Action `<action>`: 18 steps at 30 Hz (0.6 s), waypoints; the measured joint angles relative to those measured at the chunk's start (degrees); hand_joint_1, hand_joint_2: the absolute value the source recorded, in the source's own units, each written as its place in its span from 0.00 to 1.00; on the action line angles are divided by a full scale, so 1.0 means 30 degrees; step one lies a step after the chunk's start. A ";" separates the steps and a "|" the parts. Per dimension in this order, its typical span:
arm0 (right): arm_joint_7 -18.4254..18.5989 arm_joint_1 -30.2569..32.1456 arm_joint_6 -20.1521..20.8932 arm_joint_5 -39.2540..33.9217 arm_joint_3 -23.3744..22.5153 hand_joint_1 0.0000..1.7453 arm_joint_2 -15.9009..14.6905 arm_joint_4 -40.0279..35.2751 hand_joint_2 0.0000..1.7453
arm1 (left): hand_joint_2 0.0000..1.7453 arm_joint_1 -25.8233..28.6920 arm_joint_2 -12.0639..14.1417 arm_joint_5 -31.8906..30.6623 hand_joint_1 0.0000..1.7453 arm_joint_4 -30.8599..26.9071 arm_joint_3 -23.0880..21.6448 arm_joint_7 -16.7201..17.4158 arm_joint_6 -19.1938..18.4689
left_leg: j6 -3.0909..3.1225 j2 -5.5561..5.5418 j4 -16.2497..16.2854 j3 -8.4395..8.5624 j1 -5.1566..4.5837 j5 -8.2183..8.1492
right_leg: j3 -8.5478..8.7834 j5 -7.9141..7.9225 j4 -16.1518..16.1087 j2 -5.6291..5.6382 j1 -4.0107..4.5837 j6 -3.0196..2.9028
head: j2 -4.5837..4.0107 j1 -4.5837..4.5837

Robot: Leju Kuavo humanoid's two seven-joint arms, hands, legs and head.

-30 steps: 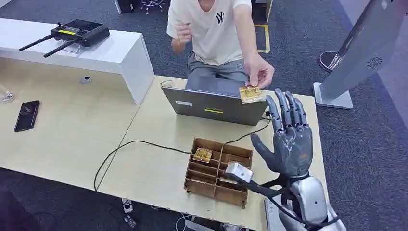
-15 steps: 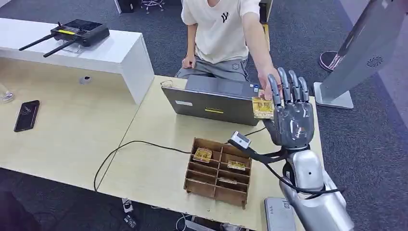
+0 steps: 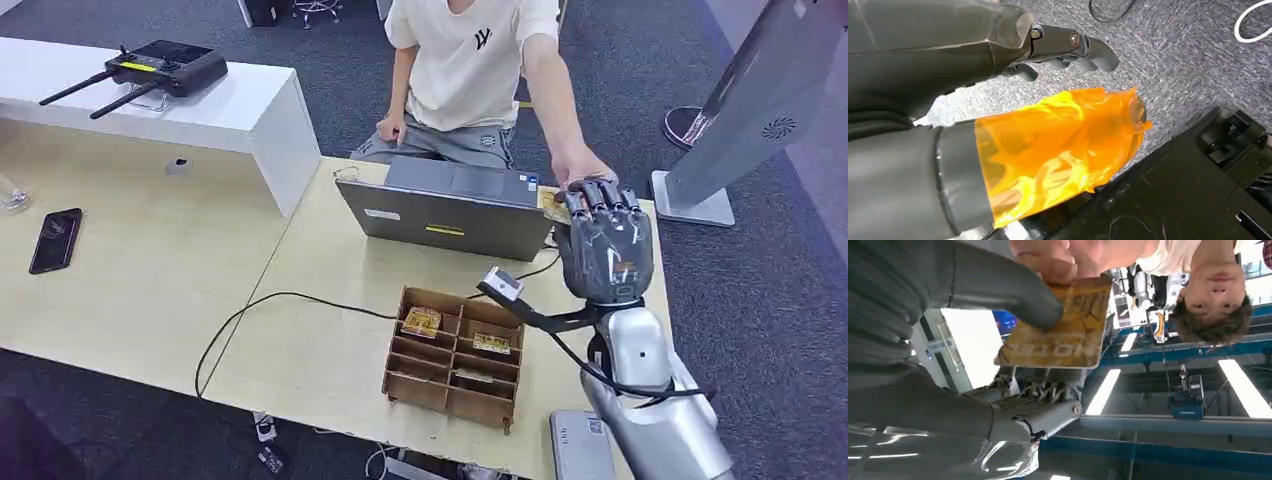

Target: Pass the card to the sensor for recognition and then transmit it.

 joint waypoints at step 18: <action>-0.0190 0.0194 0.0007 -0.0824 -0.0590 1.00 0.0241 -0.0007 1.00 | 0.00 -0.0006 0.0000 0.0065 0.00 0.0000 0.0000 0.0022 0.0022 | 0.0000 0.0003 0.0000 0.0000 0.0000 0.0000 | -0.0006 0.0000 0.0000 0.0003 0.0000 0.0000 | 0.0000 0.0000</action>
